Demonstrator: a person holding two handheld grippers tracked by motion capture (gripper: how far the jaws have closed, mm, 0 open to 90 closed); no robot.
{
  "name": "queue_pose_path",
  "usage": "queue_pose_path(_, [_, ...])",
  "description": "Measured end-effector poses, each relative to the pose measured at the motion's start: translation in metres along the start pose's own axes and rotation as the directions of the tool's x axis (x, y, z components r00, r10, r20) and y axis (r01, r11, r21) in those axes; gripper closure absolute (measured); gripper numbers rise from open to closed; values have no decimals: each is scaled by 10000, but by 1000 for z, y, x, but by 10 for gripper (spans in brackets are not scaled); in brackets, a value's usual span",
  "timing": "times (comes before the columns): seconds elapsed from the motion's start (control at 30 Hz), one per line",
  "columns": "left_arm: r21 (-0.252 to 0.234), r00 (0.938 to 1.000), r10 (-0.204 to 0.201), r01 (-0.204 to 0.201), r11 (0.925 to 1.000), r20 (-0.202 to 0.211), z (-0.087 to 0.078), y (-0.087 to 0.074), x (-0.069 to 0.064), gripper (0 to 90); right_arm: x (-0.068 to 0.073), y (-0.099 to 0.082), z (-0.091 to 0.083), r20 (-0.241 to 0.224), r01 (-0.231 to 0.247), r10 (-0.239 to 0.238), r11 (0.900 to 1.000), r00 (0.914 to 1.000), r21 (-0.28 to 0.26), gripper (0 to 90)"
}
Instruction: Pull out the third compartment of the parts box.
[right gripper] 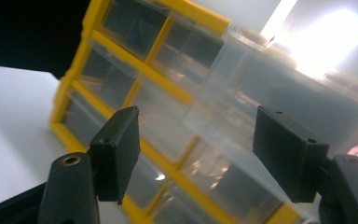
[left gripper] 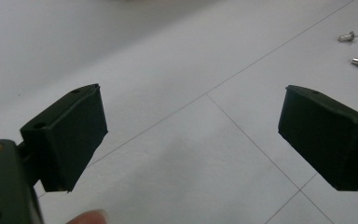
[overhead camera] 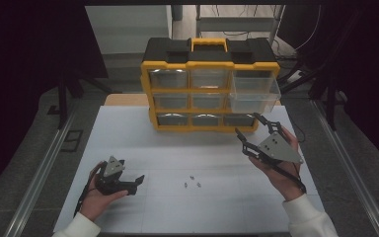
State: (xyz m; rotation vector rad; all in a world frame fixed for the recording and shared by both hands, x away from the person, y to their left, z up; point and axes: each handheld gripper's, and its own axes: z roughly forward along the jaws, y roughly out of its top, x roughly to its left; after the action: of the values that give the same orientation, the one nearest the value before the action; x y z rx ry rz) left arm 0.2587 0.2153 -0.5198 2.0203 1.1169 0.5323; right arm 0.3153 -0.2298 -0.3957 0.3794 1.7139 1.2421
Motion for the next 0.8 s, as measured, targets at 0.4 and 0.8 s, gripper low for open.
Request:
queue_pose_path(0.4, [-14,10000,6,-6,10000,2,0,0,0,81,1,-12,-1,-696,-1483,1503,9884,9862,338,306])
queue_pose_path(0.8, [11,10000,31,-31,10000,19,1,1,-1,81,6,-23,-2,-1052,-2190,2259,9730,9685,729,305])
